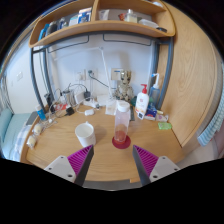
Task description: Pour water
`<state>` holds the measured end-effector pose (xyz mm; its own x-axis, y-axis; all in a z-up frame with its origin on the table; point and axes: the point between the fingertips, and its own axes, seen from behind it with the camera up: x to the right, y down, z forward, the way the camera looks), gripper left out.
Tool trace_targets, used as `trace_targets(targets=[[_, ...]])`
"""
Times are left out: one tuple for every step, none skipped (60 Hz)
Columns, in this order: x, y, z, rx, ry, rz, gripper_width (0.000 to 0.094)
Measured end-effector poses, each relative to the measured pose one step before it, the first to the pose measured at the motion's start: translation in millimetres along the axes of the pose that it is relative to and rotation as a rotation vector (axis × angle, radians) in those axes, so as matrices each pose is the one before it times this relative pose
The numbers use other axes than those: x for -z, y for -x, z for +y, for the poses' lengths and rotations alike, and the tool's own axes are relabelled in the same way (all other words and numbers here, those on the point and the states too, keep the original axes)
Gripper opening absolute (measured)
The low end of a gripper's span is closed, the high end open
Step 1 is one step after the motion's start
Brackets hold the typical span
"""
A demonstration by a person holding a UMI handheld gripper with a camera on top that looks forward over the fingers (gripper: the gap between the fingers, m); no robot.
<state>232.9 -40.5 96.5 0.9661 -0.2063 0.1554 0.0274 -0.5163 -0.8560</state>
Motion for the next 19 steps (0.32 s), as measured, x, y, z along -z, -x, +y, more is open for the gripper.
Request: trace_targets(targets=[[2.17, -0.63, -3.72, -0.0040, 0.00181, -0.00317, 0.0799], [2.31, 0.67, 0.53, -0.0048, -0.00347, -0.00037, 0.0797], [1.82, 0.03, 0.62, -0.0002, 0.00241, 0.00157, 0.0794], [1.58, -0.31, 1.13, 0.0034, 0.00509, 0.00397, 0.0796], [1.60, -0.36, 0.85, 0.0043, 0.00415, 0.00412, 0.0796], [1.54, -0.16, 0.34, 0.0026, 0.00158, 0.00281, 0.0794], [1.43, 0.32, 0.49, 0.0010, 0.00060, 0.00145, 0.0791], [1.74, 0.68, 0.49, 0.0014, 0.00151, -0.00007, 0.0789], [0.99, 0.96, 0.67, 0.0020, 0.00206, -0.00158, 0.0789], [0.91, 1.08, 0.50, 0.0027, 0.00271, -0.00180, 0.0788], [0.89, 1.06, -0.45, 0.0038, 0.00476, -0.00214, 0.0788], [0.41, 0.77, 0.18, 0.0020, -0.00012, -0.00038, 0.0789], [0.52, 0.94, 0.07, 0.0010, -0.00137, -0.00031, 0.0789], [0.50, 0.93, -0.06, 0.0006, -0.00162, -0.00062, 0.0790], [0.28, 1.00, -0.16, -0.0001, -0.00127, -0.00041, 0.0789], [0.12, 0.59, 0.22, 0.0005, 0.00010, 0.00034, 0.0788], [0.02, 0.65, 0.15, 0.0010, 0.00093, 0.00137, 0.0788], [0.11, 0.15, 0.30, 0.0013, 0.00208, 0.00236, 0.0786], [0.38, 0.08, 0.46, 0.0016, 0.00281, 0.00267, 0.0785]])
